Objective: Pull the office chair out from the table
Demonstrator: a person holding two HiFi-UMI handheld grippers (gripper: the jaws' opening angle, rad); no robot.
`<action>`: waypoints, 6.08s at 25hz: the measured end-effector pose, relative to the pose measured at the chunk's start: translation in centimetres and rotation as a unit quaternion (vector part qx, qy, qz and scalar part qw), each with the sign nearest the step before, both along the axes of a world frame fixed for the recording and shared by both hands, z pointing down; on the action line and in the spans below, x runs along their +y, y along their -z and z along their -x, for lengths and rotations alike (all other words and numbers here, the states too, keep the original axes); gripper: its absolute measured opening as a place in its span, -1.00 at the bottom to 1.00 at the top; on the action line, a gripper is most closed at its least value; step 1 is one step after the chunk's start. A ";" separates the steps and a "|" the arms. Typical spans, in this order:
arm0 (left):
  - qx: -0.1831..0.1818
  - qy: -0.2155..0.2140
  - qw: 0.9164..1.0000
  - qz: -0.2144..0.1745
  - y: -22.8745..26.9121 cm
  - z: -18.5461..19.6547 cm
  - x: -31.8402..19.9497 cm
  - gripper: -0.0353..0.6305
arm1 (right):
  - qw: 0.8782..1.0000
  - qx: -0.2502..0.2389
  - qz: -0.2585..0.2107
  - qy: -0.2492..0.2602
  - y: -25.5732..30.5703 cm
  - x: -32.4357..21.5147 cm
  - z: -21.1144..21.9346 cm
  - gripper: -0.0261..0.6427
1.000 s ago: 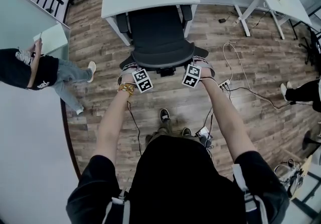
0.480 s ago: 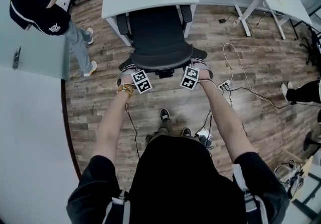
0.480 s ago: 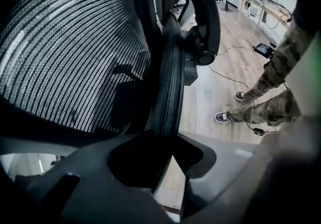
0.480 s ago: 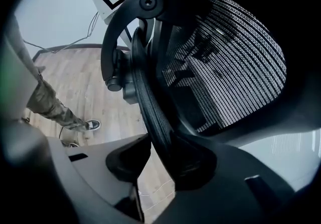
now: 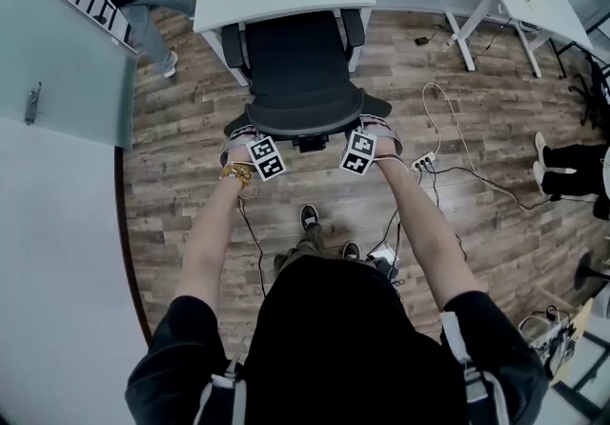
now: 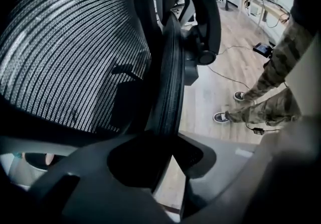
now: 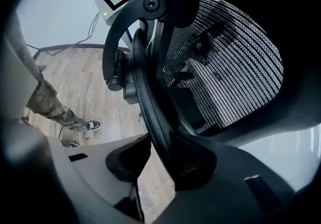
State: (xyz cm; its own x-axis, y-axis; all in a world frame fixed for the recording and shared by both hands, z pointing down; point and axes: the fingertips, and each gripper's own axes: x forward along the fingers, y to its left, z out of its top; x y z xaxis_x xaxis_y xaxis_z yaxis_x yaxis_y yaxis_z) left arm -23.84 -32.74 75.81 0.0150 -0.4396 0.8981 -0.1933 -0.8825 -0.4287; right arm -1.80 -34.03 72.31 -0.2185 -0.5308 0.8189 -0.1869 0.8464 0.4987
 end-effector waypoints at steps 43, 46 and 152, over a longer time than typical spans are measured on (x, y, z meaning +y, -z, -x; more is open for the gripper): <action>-0.011 0.034 0.999 0.004 -0.3 -4.2 12.1 -0.50 | 0.999 -0.012 -0.015 0.027 -0.2 11.1 -4.2 -0.56; -0.012 0.037 0.999 0.002 -0.3 -4.2 12.6 -0.50 | 0.999 -0.014 -0.019 0.028 -0.2 11.6 -4.3 -0.56; -0.036 0.000 0.998 -0.053 0.1 -1.4 38.9 -0.48 | 0.999 -0.019 -0.033 0.001 0.0 39.6 -1.5 -0.54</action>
